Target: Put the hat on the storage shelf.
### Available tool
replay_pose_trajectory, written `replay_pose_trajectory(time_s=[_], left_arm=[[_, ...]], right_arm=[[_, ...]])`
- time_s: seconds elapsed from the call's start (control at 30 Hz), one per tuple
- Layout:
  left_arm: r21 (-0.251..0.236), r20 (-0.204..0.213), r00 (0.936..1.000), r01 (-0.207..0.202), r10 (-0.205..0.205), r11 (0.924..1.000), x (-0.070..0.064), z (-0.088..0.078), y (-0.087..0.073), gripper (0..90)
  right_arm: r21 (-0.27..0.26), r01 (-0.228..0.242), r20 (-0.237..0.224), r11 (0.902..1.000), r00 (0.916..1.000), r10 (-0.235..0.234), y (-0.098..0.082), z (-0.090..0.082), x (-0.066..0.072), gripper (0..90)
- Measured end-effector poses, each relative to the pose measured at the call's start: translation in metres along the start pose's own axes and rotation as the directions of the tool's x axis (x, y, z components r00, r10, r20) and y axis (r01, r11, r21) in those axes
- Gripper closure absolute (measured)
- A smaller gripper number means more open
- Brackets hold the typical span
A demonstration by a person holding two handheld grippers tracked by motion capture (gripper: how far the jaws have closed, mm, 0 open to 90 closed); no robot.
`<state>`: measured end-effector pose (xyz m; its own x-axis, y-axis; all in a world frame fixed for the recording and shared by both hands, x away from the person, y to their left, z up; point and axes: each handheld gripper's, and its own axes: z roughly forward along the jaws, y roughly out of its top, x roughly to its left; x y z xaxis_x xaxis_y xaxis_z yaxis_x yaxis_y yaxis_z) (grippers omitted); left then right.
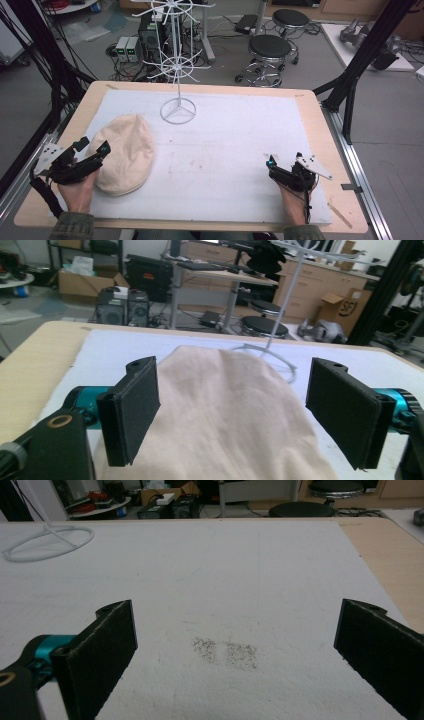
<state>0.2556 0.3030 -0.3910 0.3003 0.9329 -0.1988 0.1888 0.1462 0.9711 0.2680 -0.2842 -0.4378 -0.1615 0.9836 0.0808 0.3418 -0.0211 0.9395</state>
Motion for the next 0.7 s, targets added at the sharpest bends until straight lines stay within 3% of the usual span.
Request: replay_pose_trajectory(time_s=[0.13,0.2,0.43,0.6,0.7], left_arm=[[0.027,0.041,0.9991,0.013,-0.014,0.9996,-0.002,0.004,0.001,21.0],[0.064,0.075,0.9969,0.019,-0.024,0.9978,-0.004,0.009,0.002,20.7],[0.126,0.105,0.9939,0.019,-0.033,0.9918,-0.007,0.019,0.002,21.5],[0.140,0.122,0.9919,0.021,-0.038,0.9899,-0.009,0.022,0.002,21.9],[0.179,0.151,0.9881,0.003,-0.030,0.9839,-0.012,0.027,0.003,21.4]], right_arm=[[0.001,0.001,-0.003,1.0000,1.0000,-0.001,0.000,0.000,0.001,2.5],[0.001,0.009,0.000,1.0000,1.0000,-0.009,0.000,-0.001,0.001,2.5],[0.003,0.000,-0.005,1.0000,1.0000,0.000,0.000,-0.002,0.001,2.5],[0.004,-0.001,-0.007,1.0000,1.0000,0.001,0.000,-0.001,0.001,2.5],[0.007,-0.001,-0.008,1.0000,1.0000,0.001,0.000,-0.002,0.001,2.5]])
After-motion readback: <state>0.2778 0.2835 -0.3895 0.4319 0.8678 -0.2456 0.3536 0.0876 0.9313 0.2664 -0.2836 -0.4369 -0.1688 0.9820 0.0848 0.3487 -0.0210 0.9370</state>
